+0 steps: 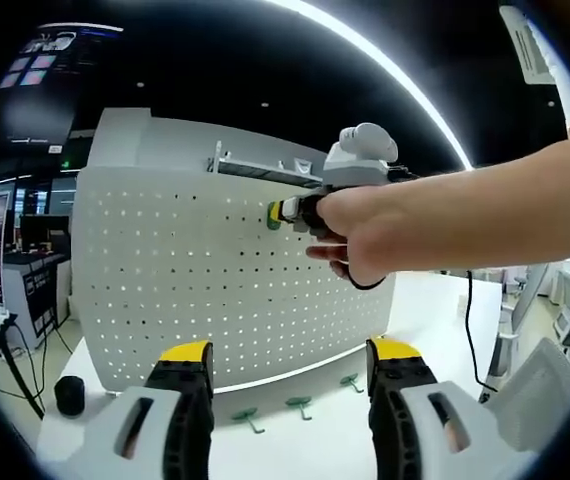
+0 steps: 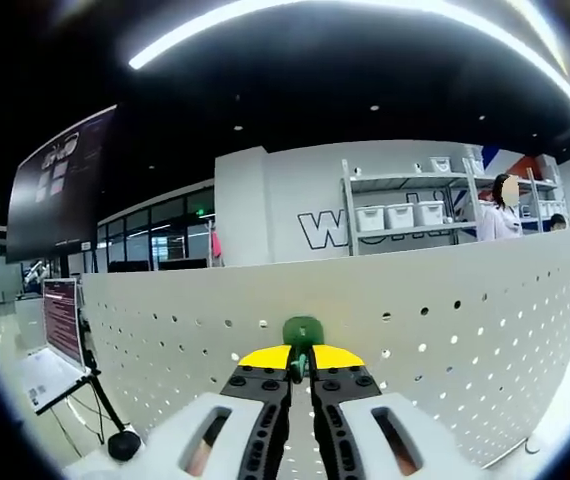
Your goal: Insert the hook assembly into the mounting plate slot until the hook locks in place.
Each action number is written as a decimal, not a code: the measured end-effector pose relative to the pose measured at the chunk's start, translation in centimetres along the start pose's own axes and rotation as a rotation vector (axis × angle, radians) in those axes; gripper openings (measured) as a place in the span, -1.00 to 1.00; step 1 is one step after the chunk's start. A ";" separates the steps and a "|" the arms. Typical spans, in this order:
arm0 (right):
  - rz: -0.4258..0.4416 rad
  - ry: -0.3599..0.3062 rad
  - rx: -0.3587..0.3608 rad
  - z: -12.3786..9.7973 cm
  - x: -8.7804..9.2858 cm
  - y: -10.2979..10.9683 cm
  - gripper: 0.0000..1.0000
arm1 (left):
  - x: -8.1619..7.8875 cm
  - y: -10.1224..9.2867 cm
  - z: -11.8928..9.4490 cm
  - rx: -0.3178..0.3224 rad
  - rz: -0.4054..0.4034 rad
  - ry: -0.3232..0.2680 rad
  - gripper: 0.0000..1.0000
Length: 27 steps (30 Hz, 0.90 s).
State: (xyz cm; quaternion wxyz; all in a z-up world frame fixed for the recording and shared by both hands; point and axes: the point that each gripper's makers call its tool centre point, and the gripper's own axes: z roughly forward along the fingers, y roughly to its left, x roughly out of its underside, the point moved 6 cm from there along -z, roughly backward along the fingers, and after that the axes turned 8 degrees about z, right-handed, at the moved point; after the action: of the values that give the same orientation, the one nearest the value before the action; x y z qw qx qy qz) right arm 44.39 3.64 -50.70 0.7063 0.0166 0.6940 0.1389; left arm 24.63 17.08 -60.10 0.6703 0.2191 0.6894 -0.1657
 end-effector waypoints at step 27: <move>0.038 0.036 -0.156 -1.4 0.6 0.2 -0.33 | -0.2 -0.1 -0.3 -0.011 0.011 -0.002 0.32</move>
State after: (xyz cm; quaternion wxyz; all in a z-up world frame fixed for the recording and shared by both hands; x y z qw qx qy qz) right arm 43.00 3.69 -51.26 0.6900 -0.0279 0.6932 0.2062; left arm 24.27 17.13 -59.91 0.6729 0.2189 0.6886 -0.1584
